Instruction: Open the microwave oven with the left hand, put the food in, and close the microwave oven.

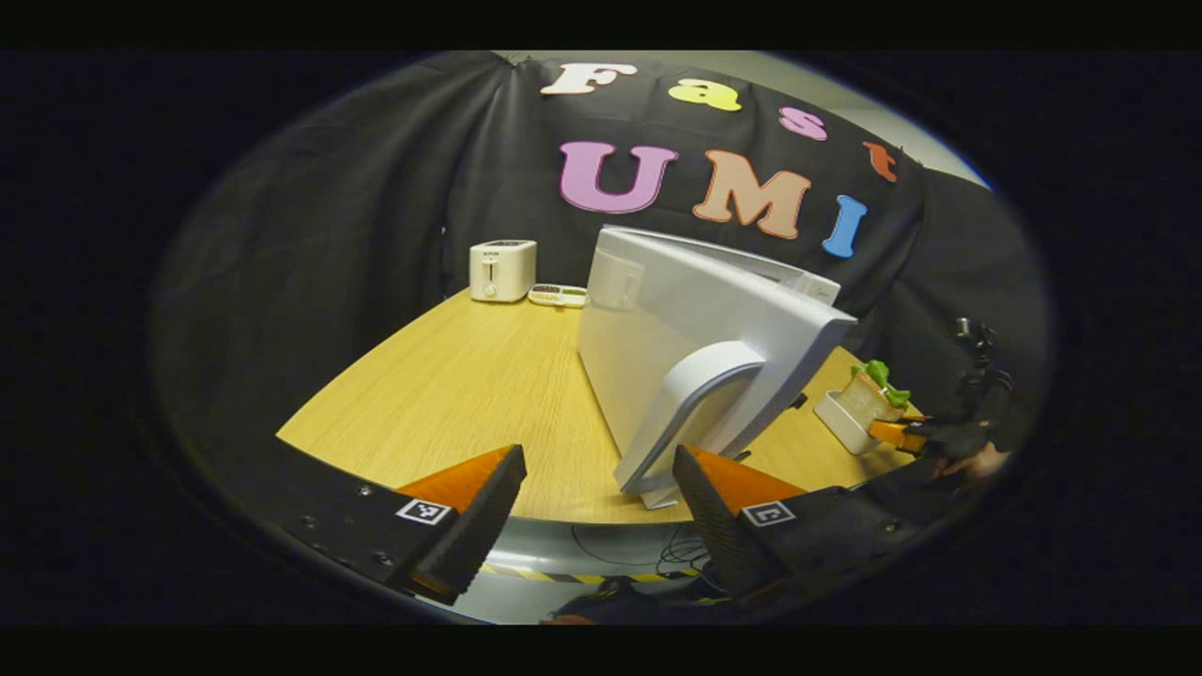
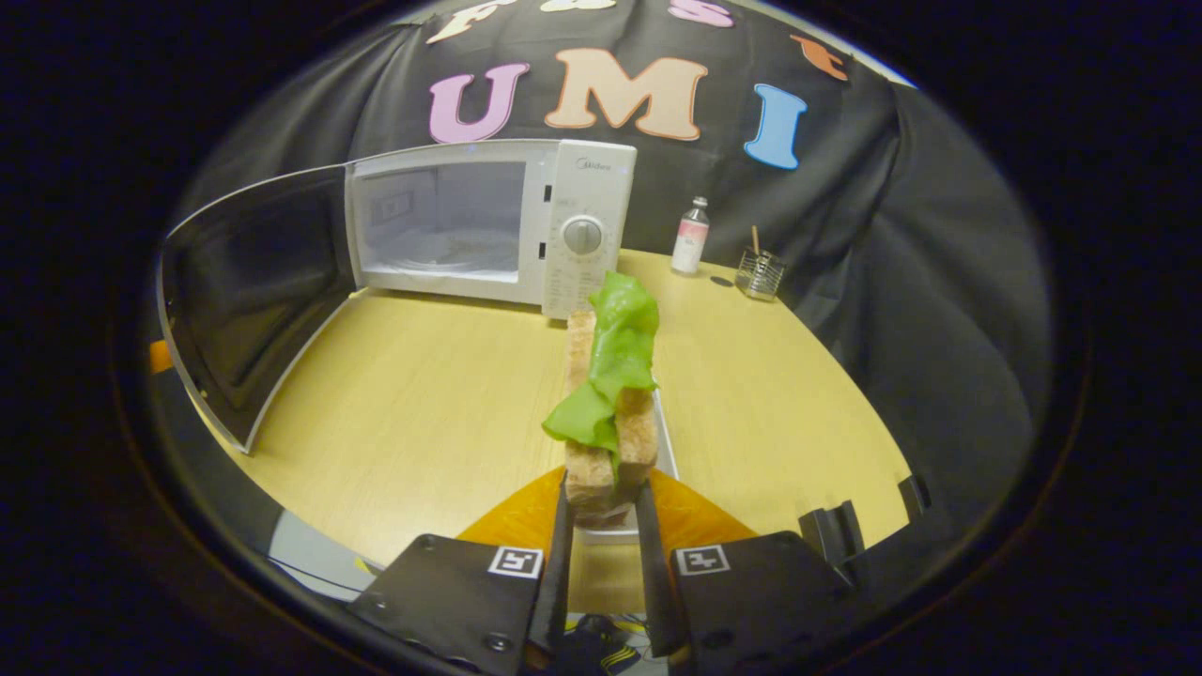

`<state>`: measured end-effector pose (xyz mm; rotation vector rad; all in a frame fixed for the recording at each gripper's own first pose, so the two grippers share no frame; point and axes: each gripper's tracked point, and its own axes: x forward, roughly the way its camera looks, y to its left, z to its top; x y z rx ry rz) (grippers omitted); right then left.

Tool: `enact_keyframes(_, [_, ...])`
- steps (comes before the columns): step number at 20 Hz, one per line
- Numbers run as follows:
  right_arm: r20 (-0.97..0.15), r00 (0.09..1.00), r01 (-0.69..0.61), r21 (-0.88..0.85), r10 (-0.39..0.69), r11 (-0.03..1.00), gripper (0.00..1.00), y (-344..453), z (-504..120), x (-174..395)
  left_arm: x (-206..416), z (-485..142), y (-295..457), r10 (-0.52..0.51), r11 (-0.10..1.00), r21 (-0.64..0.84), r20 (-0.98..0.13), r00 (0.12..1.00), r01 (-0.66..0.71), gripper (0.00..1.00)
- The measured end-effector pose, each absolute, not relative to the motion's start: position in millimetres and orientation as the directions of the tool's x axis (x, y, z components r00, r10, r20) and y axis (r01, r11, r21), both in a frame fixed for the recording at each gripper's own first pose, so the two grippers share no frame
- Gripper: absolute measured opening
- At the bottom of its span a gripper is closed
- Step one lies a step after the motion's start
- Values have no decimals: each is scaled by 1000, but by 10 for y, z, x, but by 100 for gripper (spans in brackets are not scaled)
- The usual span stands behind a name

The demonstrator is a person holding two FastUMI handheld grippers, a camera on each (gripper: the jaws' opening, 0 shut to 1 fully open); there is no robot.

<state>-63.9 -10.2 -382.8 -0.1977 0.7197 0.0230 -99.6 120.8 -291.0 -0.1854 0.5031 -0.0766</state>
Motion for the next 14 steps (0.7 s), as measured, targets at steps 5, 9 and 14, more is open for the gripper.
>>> enact_keyframes(5, [-646,761,-114,-227,-62,967,22,-91,-3777,-587,-981,-2494,1341,-121,984,-171,-383,916,58,96])
enact_keyframes(9, [-636,769,-120,-237,-60,964,29,-120,-3620,-516,-960,-2172,1474,-75,984,-176,-331,941,17,96])
enact_keyframes(14, [-587,809,-140,-233,-24,962,29,-72,-3206,-320,-876,-1823,1416,-80,980,-197,-266,960,27,97])
